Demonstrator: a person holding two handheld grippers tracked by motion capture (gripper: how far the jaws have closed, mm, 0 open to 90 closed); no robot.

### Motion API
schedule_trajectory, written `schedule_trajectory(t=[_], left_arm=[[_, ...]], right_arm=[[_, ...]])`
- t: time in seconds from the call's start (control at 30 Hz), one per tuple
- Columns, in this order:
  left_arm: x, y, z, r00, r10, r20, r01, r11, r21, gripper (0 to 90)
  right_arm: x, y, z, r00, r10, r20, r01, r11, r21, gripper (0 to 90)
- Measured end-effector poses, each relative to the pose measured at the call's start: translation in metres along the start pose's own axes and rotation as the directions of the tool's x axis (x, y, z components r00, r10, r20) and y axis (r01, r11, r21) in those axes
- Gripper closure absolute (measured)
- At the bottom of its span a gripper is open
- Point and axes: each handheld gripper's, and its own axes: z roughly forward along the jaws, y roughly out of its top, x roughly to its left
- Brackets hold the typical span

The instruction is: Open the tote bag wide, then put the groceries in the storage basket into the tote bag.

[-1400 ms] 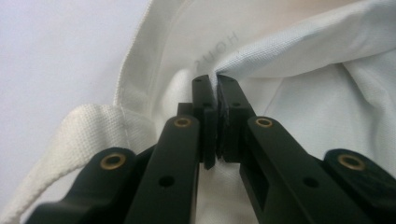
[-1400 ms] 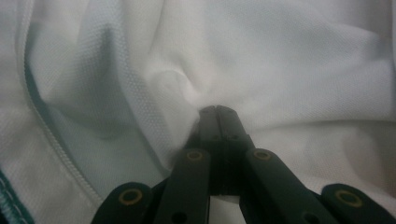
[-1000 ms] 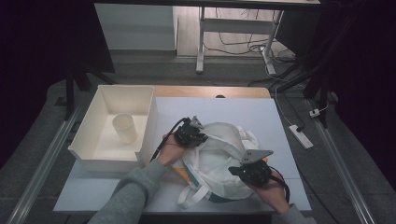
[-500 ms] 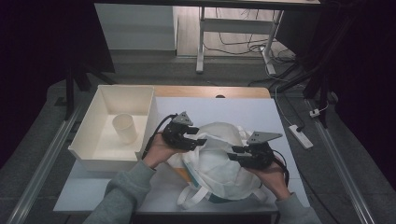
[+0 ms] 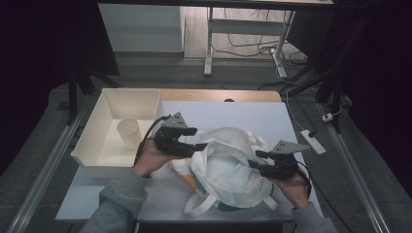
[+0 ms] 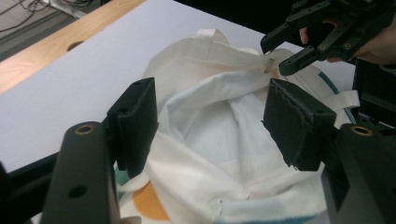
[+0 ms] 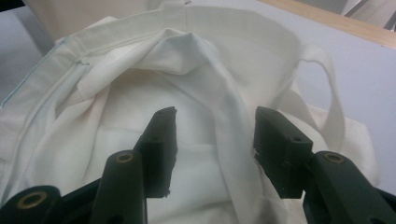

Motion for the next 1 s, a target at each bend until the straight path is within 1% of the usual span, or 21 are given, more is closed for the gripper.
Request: schedule_trajectory(t=[0.13, 0.2, 0.27, 0.33, 0.43, 0.57, 0.73, 0.87, 1.0], left_arm=[[0.005, -0.005, -0.017, 0.9986, -0.037, -0.038, 0.036, 0.9990, -0.027, 34.3], [0.007, -0.009, -0.023, 0.9968, -0.054, -0.058, 0.052, 0.9981, -0.033, 34.2], [0.009, -0.012, -0.028, 0.9958, -0.058, -0.070, 0.056, 0.9979, -0.034, 34.2], [0.011, -0.016, -0.032, 0.9941, -0.068, -0.085, 0.065, 0.9973, -0.035, 34.2], [0.015, -0.023, -0.041, 0.9911, -0.080, -0.106, 0.077, 0.9963, -0.037, 34.2], [0.024, -0.033, -0.053, 0.9840, -0.104, -0.145, 0.098, 0.9938, -0.053, 34.2], [0.035, -0.039, -0.065, 0.9770, -0.123, -0.174, 0.112, 0.9910, -0.074, 34.3], [0.044, -0.043, -0.073, 0.9694, -0.147, -0.197, 0.129, 0.9867, -0.098, 34.1], [0.053, -0.045, -0.078, 0.9638, -0.167, -0.208, 0.147, 0.9830, -0.109, 33.7]], right_arm=[[-0.003, -0.002, -0.002, 1.0000, 0.005, 0.004, -0.005, 1.000, -0.014, 48.4], [-0.004, -0.002, -0.001, 1.0000, -0.001, 0.007, 0.001, 1.000, -0.002, 47.7], [-0.003, -0.004, 0.001, 0.9999, -0.011, 0.008, 0.011, 1.000, 0.015, 47.6], [-0.003, -0.005, 0.002, 0.9998, -0.020, 0.000, 0.020, 0.999, 0.028, 47.7], [-0.002, -0.005, 0.001, 0.9998, -0.022, -0.002, 0.022, 0.999, 0.028, 47.6], [-0.002, -0.006, 0.001, 0.9998, -0.022, 0.002, 0.022, 0.999, 0.032, 47.5], [0.000, -0.006, 0.003, 0.9995, -0.030, 0.005, 0.030, 0.998, 0.046, 47.2], [0.000, -0.006, 0.004, 0.9995, -0.032, 0.006, 0.032, 0.998, 0.051, 47.0], [0.001, -0.007, 0.004, 0.9994, -0.032, 0.008, 0.032, 0.998, 0.051, 46.9]])
